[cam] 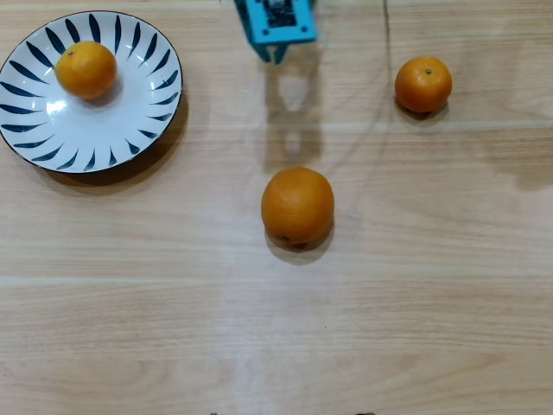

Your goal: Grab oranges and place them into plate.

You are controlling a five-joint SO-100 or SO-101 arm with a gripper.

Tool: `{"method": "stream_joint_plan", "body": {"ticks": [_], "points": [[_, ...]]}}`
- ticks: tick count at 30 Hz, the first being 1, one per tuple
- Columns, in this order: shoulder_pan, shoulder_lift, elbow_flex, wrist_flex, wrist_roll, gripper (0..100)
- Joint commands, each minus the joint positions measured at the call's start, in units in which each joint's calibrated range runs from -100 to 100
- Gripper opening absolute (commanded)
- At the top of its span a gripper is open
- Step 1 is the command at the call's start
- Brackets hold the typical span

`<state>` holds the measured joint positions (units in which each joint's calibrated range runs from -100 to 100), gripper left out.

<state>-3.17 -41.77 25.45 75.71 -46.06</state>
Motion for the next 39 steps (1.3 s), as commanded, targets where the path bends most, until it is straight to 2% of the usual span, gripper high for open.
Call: {"method": "stream_joint_plan", "body": {"ticks": [1,5,13,23,30,39], "points": [[-9.1,-5.8,-3.6,10.0,-3.9,2],[-20.4,-9.2,-6.4,17.3,-10.4,2],[-35.5,-5.7,-15.2,18.6,-14.5,2],[-58.4,12.4,-8.0,13.7,-33.6,2],[-58.8,27.5,-14.8,7.8,-35.3,2],[-55.0,36.2,-23.7,8.5,-35.2,3]]}}
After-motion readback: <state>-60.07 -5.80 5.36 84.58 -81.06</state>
